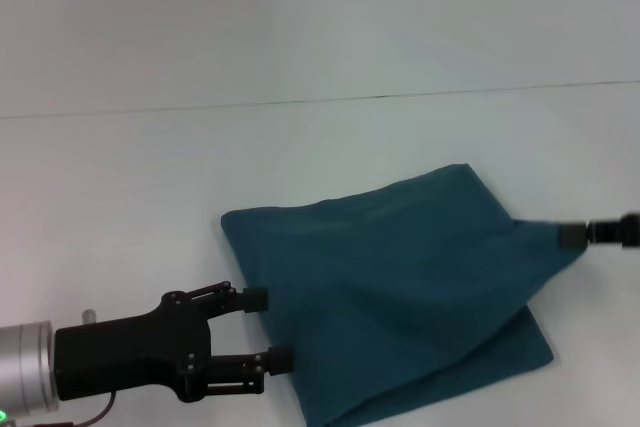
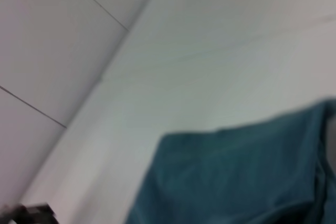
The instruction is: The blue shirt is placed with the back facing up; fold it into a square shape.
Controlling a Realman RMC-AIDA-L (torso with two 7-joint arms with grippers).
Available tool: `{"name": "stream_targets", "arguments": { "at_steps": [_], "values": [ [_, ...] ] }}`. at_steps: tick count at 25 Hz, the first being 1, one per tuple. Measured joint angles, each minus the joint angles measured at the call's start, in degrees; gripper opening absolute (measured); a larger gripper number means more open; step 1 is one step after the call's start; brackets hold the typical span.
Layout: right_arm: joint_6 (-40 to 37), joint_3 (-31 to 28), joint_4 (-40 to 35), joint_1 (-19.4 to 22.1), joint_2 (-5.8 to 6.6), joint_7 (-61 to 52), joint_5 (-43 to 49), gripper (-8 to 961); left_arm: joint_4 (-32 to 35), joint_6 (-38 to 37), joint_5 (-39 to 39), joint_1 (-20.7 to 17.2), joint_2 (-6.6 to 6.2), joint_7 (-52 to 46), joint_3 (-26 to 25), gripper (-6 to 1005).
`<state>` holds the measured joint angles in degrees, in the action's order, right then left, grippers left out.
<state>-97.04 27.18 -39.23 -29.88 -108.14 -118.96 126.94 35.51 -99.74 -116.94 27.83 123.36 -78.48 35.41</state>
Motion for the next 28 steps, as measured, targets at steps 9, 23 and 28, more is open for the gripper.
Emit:
{"name": "stream_targets", "arguments": {
  "at_steps": [9, 23, 28],
  "values": [
    [5.1, -3.2, 3.2, 3.4, 0.66, 4.1, 3.0, 5, 0.0, 0.3, -0.3, 0.3, 0.01, -0.2, 0.0, 907],
    [12.5, -6.5, 3.5, -3.1, 0.48, -0.8, 4.7, 505, -0.8, 4.0, 0.0, 1.8, 0.46, -2.2, 0.0, 906],
    [18.7, 0.8, 4.8, -7.0, -0.72, -7.7, 7.1, 525, -1.2, 5.0, 0.1, 1.7, 0.48, -2.0, -0.2, 907]
  ]
}}
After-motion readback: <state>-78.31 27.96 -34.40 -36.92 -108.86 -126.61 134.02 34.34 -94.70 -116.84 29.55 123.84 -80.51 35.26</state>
